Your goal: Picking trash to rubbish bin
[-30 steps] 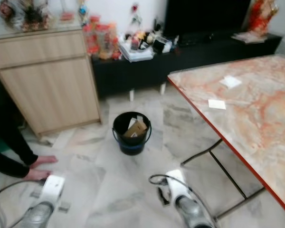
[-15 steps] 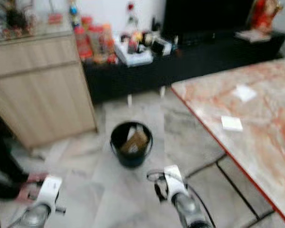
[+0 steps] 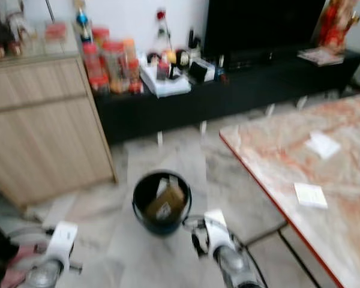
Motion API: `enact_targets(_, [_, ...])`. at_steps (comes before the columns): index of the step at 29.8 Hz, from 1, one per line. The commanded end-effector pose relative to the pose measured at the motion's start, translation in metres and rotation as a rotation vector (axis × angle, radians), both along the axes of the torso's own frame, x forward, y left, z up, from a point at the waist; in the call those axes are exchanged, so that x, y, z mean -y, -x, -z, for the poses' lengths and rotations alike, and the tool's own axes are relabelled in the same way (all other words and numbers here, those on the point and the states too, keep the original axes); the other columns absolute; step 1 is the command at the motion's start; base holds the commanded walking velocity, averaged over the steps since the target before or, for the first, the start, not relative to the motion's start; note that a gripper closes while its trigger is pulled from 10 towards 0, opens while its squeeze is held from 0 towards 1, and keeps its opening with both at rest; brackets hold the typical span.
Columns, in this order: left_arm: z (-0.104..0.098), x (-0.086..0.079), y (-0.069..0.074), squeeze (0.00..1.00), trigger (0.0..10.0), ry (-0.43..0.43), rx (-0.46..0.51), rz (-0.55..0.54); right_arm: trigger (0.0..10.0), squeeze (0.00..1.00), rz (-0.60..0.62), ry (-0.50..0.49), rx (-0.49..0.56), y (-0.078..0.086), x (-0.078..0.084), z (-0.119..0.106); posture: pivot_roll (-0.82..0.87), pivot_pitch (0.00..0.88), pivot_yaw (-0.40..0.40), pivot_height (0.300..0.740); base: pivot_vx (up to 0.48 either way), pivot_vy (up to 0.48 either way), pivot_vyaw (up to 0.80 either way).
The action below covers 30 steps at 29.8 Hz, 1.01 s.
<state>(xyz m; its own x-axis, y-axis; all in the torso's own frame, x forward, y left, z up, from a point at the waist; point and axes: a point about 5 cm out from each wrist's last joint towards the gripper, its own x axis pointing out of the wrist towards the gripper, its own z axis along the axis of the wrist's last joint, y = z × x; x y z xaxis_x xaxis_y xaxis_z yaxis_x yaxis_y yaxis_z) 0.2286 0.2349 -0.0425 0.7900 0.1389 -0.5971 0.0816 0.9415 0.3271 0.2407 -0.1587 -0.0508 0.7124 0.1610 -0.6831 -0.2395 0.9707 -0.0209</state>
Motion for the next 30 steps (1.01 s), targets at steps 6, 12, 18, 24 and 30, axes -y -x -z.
enact_targets(6, [-0.0014, 0.0055, -0.0041, 0.0, 10.0, 0.007, 0.012, 0.008, 10.0, 0.0, 0.022, 0.004, -0.004, 0.001, 0.0068, 0.0003, -0.03, 0.007, -0.013, 0.74, 0.48, 0.0, 0.0])
enact_targets(12, [-0.0015, 0.0057, -0.0043, 0.0, 10.0, 0.008, 0.012, 0.01, 10.0, 0.0, 0.025, 0.001, -0.005, 0.0013, 0.0067, 0.0005, -0.03, 0.01, -0.011, 0.74, 0.48, 0.0, 0.0])
enact_targets(18, [-0.0016, 0.0065, -0.0048, 0.0, 10.0, 0.009, 0.014, 0.013, 10.0, 0.0, 0.023, 0.0, -0.004, 0.0013, 0.0066, 0.0005, -0.03, 0.01, -0.012, 0.74, 0.48, 0.0, 0.0])
enact_targets(24, [-0.0015, 0.007, -0.0049, 0.0, 10.0, 0.008, 0.013, 0.015, 10.0, 0.0, 0.018, 0.0, -0.005, 0.0012, 0.0063, 0.0004, -0.03, 0.013, -0.012, 0.74, 0.48, 0.0, 0.0])
enact_targets(30, [-0.0011, 0.0083, -0.0049, 0.0, 10.0, 0.013, 0.01, 0.019, 10.0, 0.0, 0.009, 0.0, -0.007, 0.001, 0.0058, 0.0003, -0.03, 0.013, -0.012, 0.74, 0.361, 0.0, 0.0])
